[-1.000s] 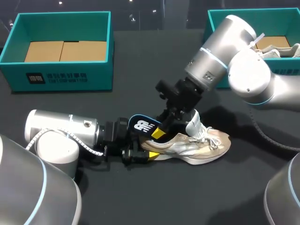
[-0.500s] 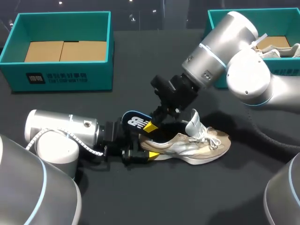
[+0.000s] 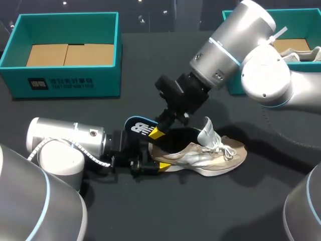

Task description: Take the shoe out of the shoebox, open the shoe tongue, remove and reinsert the insole, then place the shoe into the shoebox

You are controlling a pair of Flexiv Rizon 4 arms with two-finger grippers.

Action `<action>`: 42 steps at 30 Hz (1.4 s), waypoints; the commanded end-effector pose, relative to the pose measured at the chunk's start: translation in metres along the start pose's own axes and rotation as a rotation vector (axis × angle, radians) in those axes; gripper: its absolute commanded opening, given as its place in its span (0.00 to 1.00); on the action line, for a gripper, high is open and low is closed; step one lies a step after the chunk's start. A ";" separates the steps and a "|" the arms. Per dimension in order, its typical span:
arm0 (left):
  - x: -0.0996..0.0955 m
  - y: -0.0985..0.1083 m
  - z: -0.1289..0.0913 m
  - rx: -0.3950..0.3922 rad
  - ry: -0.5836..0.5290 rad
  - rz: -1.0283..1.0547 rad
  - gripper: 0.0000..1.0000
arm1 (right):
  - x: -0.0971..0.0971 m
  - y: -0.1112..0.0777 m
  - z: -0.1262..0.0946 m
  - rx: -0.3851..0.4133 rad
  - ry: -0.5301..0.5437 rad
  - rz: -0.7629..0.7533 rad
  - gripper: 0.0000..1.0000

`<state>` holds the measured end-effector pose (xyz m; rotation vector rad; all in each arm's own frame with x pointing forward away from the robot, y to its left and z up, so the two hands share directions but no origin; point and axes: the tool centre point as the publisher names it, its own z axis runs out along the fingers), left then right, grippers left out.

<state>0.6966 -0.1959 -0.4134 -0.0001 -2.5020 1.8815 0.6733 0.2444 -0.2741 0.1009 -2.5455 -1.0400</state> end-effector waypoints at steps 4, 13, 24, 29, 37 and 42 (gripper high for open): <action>0.001 0.000 -0.001 -0.001 -0.001 0.000 0.00 | 0.022 0.058 -0.007 0.032 0.034 -0.105 0.00; 0.001 0.000 -0.001 -0.001 -0.001 0.000 0.00 | 0.058 0.111 -0.066 -0.244 0.132 -0.194 0.00; 0.001 0.000 -0.001 -0.001 -0.001 0.000 0.00 | 0.058 0.111 -0.066 -0.244 0.132 -0.194 0.00; 0.001 0.000 -0.001 -0.001 -0.001 0.000 0.00 | 0.081 0.116 -0.092 -0.313 0.055 -0.131 0.00; 0.001 0.000 -0.001 -0.001 -0.001 0.000 0.00 | 0.129 0.095 -0.137 -0.524 -0.004 0.057 0.00; 0.001 0.000 -0.001 -0.001 -0.001 0.000 0.00 | 0.129 0.095 -0.137 -0.524 -0.004 0.057 0.00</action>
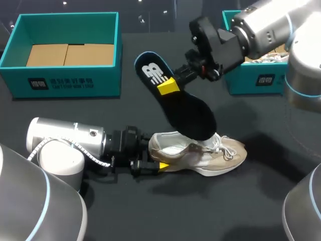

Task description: Take the shoe out of the shoebox, open the shoe tongue, remove and reinsert the insole, then place the shoe into the shoebox

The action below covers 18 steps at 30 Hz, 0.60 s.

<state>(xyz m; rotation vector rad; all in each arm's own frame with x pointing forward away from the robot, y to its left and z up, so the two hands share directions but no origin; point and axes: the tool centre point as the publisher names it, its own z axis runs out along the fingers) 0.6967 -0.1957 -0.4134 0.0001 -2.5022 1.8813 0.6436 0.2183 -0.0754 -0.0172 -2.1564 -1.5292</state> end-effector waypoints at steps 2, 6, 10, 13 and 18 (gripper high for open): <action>0.001 0.000 -0.001 -0.001 -0.001 0.000 0.00 | 0.031 -0.019 -0.008 -0.071 -0.100 -0.004 0.00; 0.001 0.000 -0.001 -0.001 -0.001 0.000 0.00 | 0.031 -0.019 -0.008 -0.071 -0.100 -0.004 0.00; 0.001 0.000 -0.001 -0.001 -0.001 0.000 0.00 | 0.038 -0.024 -0.007 -0.130 -0.143 0.045 0.00; 0.001 0.000 -0.001 -0.001 -0.001 0.000 0.00 | 0.050 -0.025 -0.011 -0.184 -0.181 0.086 0.00; 0.001 0.000 -0.001 -0.001 -0.001 0.000 0.00 | 0.072 -0.028 -0.018 -0.264 -0.274 0.176 0.00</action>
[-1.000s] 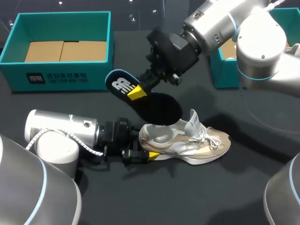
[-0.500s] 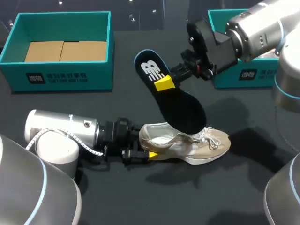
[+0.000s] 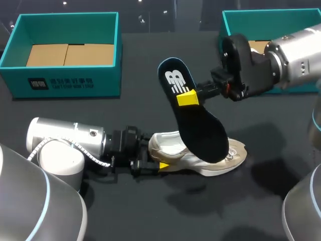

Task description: Take the shoe out of the shoebox, open the shoe tongue, remove and reinsert the insole, then place the shoe into the shoebox

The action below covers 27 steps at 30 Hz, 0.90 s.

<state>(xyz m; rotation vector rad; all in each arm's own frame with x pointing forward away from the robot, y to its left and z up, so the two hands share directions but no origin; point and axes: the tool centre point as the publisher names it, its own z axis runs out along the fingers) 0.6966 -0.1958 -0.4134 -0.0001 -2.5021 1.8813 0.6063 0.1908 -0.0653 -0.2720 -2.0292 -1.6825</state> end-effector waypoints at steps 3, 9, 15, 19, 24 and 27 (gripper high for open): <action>0.001 0.000 -0.001 -0.001 -0.001 0.000 0.00 | 0.025 -0.017 -0.011 -0.086 -0.188 0.045 0.00; 0.001 0.000 -0.001 -0.001 -0.001 0.000 0.00 | 0.025 -0.017 -0.011 -0.086 -0.188 0.045 0.00; 0.001 0.000 -0.001 -0.001 -0.001 0.000 0.00 | 0.034 -0.022 -0.016 -0.122 -0.212 0.000 0.00; 0.001 0.000 -0.001 -0.001 -0.001 0.000 0.00 | 0.039 -0.019 -0.017 -0.121 -0.201 -0.011 0.00; 0.001 0.000 -0.001 -0.001 -0.001 0.000 0.00 | 0.045 -0.019 -0.018 -0.127 -0.188 -0.015 0.00; 0.001 0.000 -0.001 -0.001 -0.001 0.000 0.00 | 0.048 -0.020 -0.017 -0.130 -0.181 -0.020 0.00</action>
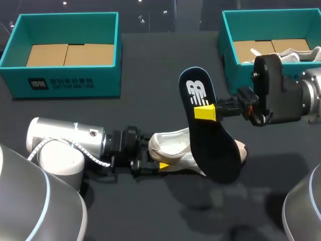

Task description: Take the shoe out of the shoebox, open the shoe tongue, remove and reinsert the insole, then place the shoe into the shoebox

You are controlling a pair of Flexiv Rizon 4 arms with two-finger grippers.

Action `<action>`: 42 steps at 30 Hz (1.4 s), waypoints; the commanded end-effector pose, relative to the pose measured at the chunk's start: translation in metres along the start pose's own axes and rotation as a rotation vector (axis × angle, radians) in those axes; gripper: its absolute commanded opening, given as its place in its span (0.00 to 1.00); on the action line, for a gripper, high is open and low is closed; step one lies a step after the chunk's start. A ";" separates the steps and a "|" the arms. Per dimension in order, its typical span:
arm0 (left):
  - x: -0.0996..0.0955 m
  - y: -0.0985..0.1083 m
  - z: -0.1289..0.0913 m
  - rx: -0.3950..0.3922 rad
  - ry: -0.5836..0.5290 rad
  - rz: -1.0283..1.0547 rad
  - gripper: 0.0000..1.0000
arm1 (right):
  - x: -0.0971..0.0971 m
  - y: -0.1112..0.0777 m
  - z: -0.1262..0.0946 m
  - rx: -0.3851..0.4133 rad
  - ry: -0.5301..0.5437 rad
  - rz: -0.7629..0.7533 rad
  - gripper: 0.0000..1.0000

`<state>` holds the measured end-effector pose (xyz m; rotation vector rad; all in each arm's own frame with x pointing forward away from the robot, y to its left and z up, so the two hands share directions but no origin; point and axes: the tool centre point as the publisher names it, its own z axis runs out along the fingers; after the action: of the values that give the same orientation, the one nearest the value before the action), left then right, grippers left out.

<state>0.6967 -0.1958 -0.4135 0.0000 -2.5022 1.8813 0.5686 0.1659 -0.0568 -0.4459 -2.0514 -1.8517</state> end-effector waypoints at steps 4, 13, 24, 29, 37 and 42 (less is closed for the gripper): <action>0.001 0.000 -0.001 -0.001 -0.001 0.000 0.00 | 0.008 -0.005 -0.003 -0.013 0.003 -0.016 0.00; 0.001 0.000 -0.001 -0.001 -0.001 0.000 0.00 | 0.009 -0.006 -0.003 -0.016 0.017 -0.023 0.00; 0.001 -0.007 -0.007 -0.009 0.001 -0.002 1.00 | 0.009 -0.006 -0.003 -0.016 0.017 -0.023 0.00; 0.000 -0.005 -0.018 -0.065 -0.013 0.006 1.00 | 0.009 -0.006 -0.003 -0.016 0.017 -0.023 0.00; -0.002 -0.018 -0.049 -0.327 0.018 0.066 1.00 | 0.009 -0.006 -0.003 -0.016 0.017 -0.023 0.00; -0.002 -0.018 -0.049 -0.327 0.018 0.066 1.00 | 0.009 -0.006 -0.003 -0.016 0.017 -0.023 0.00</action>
<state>0.6987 -0.1577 -0.3918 -0.0972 -2.7456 1.5726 0.5578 0.1606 -0.0564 -0.4099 -2.0408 -1.8796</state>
